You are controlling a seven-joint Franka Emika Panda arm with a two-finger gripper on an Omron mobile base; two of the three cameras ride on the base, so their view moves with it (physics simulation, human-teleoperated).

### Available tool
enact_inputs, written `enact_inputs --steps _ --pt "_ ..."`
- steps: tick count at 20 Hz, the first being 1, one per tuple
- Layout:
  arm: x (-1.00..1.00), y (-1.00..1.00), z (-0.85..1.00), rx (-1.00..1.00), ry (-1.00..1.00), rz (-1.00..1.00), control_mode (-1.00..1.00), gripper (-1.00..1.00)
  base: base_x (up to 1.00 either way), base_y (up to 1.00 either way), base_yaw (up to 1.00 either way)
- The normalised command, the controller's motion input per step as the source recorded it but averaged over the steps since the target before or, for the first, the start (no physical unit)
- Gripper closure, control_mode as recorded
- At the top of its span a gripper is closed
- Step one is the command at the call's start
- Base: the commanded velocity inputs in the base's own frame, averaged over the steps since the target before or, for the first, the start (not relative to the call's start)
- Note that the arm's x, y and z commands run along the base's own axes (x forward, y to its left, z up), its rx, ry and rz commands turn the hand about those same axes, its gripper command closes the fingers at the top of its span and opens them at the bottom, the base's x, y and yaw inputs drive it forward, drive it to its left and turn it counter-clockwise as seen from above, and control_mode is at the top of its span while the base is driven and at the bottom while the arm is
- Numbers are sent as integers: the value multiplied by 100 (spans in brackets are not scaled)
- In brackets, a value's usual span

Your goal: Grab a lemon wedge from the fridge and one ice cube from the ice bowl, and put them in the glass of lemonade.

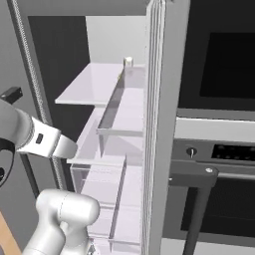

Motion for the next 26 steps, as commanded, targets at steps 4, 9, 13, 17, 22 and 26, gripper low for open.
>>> enact_inputs --steps 4,9,13,17,22,26 --pt "0 0 0 0 0 0 100 -100 10 -50 8" --pt "0 0 0 0 0 0 100 -100 4 -25 4" --pt "0 0 0 0 0 0 100 -100 24 2 0" --pt "0 0 0 0 0 0 100 -100 25 0 0" --pt "0 0 0 0 0 1 -100 -100 3 0 2" --pt "5 18 0 0 -11 0 -100 -100 0 0 0"
